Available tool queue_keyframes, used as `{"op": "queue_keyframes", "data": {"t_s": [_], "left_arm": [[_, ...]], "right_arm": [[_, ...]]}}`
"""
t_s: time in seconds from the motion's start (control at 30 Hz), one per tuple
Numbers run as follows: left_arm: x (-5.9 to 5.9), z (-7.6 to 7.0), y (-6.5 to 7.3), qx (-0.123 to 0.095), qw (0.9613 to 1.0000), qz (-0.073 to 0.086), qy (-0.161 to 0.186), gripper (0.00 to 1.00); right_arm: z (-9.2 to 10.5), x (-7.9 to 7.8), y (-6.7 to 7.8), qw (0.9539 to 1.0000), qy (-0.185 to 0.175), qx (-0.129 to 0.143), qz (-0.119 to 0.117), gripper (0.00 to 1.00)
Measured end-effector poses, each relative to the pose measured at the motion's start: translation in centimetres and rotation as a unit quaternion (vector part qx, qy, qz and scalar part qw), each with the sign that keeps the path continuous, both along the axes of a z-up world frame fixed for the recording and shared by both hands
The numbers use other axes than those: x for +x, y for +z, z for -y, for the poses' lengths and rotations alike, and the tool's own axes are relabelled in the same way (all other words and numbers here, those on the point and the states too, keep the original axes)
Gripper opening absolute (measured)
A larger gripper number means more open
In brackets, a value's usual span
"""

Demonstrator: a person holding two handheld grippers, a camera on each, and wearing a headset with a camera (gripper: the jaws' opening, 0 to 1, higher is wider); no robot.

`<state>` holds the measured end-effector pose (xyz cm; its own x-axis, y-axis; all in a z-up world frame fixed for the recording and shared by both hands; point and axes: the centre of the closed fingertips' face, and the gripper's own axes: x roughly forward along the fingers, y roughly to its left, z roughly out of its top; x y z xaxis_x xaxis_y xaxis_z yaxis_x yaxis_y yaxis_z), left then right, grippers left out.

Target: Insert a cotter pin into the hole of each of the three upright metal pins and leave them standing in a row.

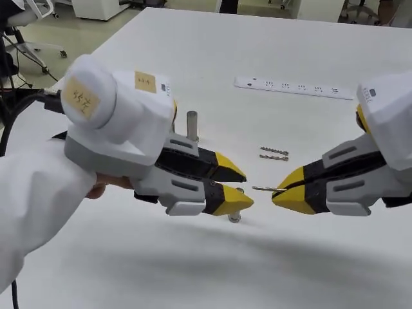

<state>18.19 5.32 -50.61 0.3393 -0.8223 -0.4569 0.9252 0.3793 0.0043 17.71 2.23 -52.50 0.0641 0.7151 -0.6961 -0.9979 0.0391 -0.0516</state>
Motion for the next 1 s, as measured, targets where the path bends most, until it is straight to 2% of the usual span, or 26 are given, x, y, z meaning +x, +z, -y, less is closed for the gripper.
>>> {"op": "queue_keyframes", "data": {"t_s": [0.2,0.27,0.4,0.63,0.83,1.0], "left_arm": [[1.1,-0.5,-0.9,0.012,0.9998,0.000,0.017,0.18],[1.2,-0.5,-1.3,0.017,0.9997,-0.003,0.017,0.18],[1.5,-0.6,-2.8,0.037,0.9989,-0.022,0.018,0.16],[2.5,-0.6,-3.8,0.045,0.9984,-0.028,0.021,0.15],[2.4,-0.3,-4.1,0.049,0.9981,-0.033,0.016,0.14],[2.4,0.0,-4.4,0.054,0.9980,-0.029,0.011,0.14]], "right_arm": [[0.4,0.9,-1.1,0.9998,-0.018,-0.009,0.000,0.00],[0.4,1.1,-1.5,0.9997,-0.021,-0.013,0.002,0.00],[0.4,1.6,-2.3,0.9996,-0.026,-0.009,-0.006,0.00],[0.3,1.9,-3.1,0.9995,-0.026,-0.015,-0.010,0.00],[0.0,2.1,-3.7,0.9994,-0.024,-0.018,-0.016,0.00],[-0.2,2.1,-3.9,0.9994,-0.022,-0.018,-0.019,0.00]]}}
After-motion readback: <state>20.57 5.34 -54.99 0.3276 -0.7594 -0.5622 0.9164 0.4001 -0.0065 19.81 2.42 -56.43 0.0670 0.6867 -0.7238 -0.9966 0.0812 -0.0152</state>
